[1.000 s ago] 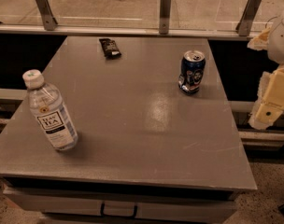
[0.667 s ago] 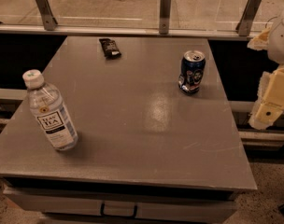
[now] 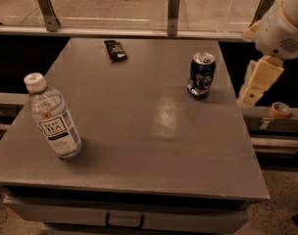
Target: Pick pepsi can
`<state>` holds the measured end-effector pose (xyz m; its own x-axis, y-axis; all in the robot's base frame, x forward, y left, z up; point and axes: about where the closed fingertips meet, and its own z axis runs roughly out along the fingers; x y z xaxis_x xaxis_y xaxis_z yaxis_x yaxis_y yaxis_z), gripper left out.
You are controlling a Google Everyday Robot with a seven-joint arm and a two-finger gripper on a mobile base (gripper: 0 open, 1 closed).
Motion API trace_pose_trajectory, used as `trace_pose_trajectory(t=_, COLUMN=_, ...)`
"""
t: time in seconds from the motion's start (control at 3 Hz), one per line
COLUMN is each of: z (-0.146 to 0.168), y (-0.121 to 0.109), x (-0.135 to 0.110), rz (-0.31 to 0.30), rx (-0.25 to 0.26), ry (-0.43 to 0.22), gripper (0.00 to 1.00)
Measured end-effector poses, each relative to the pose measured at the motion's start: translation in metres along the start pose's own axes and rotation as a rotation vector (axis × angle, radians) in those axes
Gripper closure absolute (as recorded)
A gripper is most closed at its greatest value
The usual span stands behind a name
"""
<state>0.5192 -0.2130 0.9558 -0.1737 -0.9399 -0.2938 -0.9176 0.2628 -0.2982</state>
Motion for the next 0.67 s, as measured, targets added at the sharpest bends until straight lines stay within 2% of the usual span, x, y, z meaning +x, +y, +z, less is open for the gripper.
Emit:
trace_pose_trajectory(t=0.33, z=0.035, y=-0.028, x=-0.006, rz=0.058, rx=-0.018, ry=-0.087, gripper=0.0)
trace_pose_trajectory(t=0.67, z=0.071, y=-0.042, x=-0.026, rz=0.104, rx=-0.056, ry=-0.187, gripper=0.0)
